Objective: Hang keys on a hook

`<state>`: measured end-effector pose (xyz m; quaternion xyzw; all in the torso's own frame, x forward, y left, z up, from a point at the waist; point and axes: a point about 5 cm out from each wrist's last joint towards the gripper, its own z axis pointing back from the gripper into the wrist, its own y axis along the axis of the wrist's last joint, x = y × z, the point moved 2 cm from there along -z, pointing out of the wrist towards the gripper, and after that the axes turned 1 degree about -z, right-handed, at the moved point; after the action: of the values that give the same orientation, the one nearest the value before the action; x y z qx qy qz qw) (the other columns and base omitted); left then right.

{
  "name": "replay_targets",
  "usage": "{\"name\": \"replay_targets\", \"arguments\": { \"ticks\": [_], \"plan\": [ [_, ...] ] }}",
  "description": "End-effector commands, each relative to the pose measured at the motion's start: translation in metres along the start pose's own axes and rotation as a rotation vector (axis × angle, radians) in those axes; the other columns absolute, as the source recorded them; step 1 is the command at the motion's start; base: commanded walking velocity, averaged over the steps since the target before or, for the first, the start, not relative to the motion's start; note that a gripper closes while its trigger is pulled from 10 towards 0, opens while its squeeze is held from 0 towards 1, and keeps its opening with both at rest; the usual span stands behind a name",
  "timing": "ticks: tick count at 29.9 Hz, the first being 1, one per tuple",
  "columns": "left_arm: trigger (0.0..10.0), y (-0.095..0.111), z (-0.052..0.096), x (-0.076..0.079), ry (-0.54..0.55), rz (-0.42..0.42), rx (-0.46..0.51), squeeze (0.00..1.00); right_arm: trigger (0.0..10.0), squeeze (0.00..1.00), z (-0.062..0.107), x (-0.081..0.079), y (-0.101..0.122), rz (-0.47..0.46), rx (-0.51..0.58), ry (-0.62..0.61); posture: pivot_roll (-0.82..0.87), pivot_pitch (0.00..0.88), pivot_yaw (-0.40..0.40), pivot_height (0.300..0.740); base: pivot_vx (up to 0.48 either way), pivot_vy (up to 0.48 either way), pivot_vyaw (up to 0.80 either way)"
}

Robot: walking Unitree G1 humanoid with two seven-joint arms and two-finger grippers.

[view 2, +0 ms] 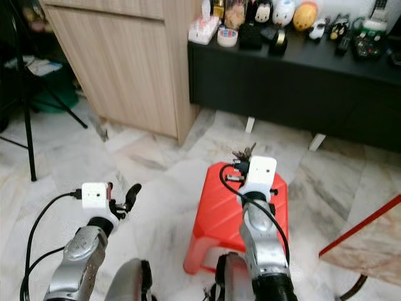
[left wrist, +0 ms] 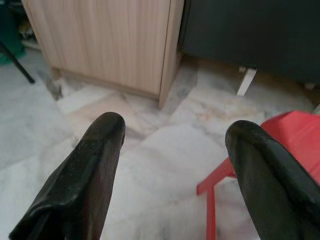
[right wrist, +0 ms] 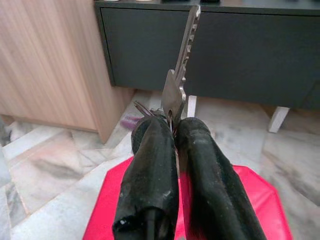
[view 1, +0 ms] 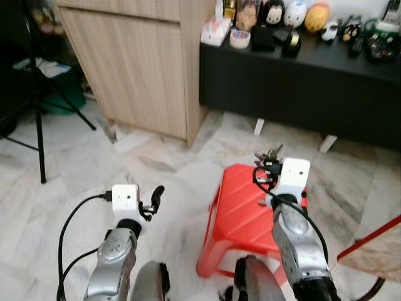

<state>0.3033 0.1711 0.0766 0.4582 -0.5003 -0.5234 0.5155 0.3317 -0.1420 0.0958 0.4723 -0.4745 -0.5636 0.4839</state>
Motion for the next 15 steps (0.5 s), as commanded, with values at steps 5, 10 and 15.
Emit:
{"name": "replay_targets", "arguments": {
  "ticks": [5, 10, 15],
  "plan": [
    [10.0, -0.0069, -0.0015, 0.0011, -0.009, 0.010, -0.013, 0.00, 10.0, 0.00, -0.0008, -0.0013, 0.0104, -0.006, 0.017, -0.007, 0.09, 0.027, -0.011, 0.607, 0.000, 0.000, 0.00],
    [10.0, -0.0047, -0.0032, 0.0051, -0.020, 0.025, 0.002, 0.00, 10.0, 0.00, -0.0020, -0.0033, 0.0109, -0.011, 0.009, -0.013, 0.09, 0.028, -0.011, 0.607, 0.000, 0.000, 0.00],
    [10.0, -0.0042, -0.0042, 0.0051, -0.024, 0.026, 0.006, 0.00, 10.0, 0.00, -0.0026, -0.0020, 0.0089, -0.006, -0.005, -0.031, 0.09, 0.034, -0.011, 0.607, 0.000, 0.000, 0.00]
  ]
}}
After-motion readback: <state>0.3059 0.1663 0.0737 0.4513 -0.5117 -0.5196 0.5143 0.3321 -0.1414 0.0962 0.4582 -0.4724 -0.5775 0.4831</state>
